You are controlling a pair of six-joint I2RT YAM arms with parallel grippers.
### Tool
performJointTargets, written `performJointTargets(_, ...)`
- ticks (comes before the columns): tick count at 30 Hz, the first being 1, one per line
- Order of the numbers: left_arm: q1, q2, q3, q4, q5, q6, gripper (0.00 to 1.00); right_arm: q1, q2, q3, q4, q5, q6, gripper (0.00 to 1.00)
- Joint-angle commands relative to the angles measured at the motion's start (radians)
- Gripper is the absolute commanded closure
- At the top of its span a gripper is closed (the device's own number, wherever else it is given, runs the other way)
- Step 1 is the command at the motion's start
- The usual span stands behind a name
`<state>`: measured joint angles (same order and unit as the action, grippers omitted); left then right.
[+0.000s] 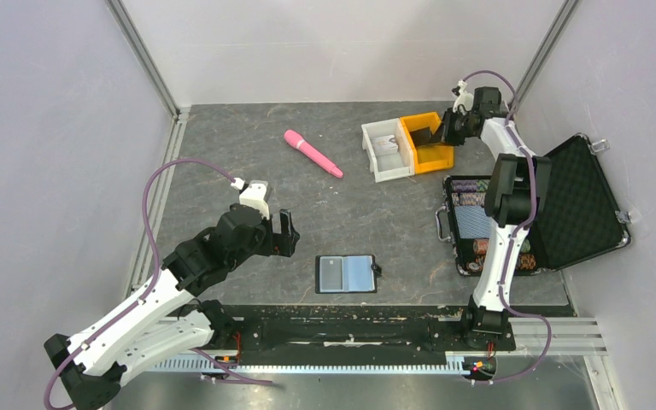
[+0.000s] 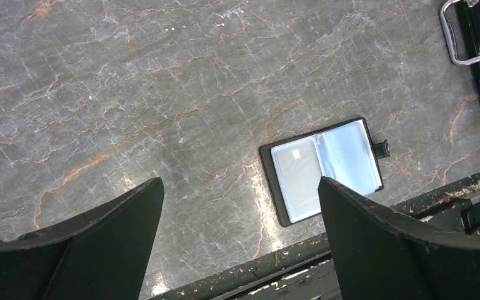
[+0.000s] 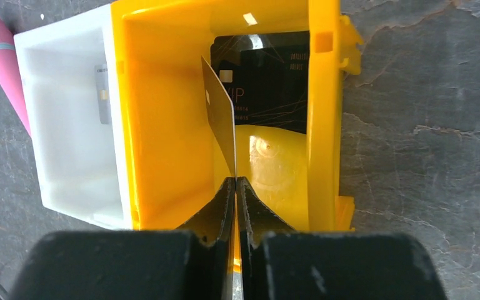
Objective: Take the credit cards out of the card holder
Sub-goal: Place the credit card in the storage box.
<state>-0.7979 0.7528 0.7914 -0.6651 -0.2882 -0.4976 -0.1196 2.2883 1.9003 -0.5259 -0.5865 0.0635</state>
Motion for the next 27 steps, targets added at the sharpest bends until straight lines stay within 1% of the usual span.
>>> performJointTargets(1,0.002,-0.01,0.02,-0.005,-0.031,0.03,0.0,0.003,0.019,0.064,0.045,0.025,0.02,0.97)
performJointTargets(5,0.002,-0.017,0.018,-0.005,-0.029,0.025,0.0,0.003,0.032,0.073,0.072,0.027,0.048,0.95)
performJointTargets(8,0.002,-0.014,0.017,-0.005,-0.026,0.026,0.0,0.003,0.036,0.075,0.108,0.031,0.08,0.88)
performJointTargets(15,0.002,-0.004,0.021,-0.005,-0.018,0.025,0.0,0.003,0.038,0.128,0.139,0.047,0.124,0.83)
performJointTargets(19,0.002,-0.013,0.019,-0.005,-0.017,0.018,0.0,0.004,0.015,0.132,0.146,0.073,0.132,0.78)
performJointTargets(25,0.002,-0.028,0.014,-0.011,-0.001,0.004,0.0,0.003,-0.032,0.115,0.146,0.083,0.15,0.73)
performJointTargets(27,0.002,-0.028,0.011,-0.026,-0.028,-0.022,0.0,0.005,-0.068,0.098,0.147,0.095,0.167,0.7)
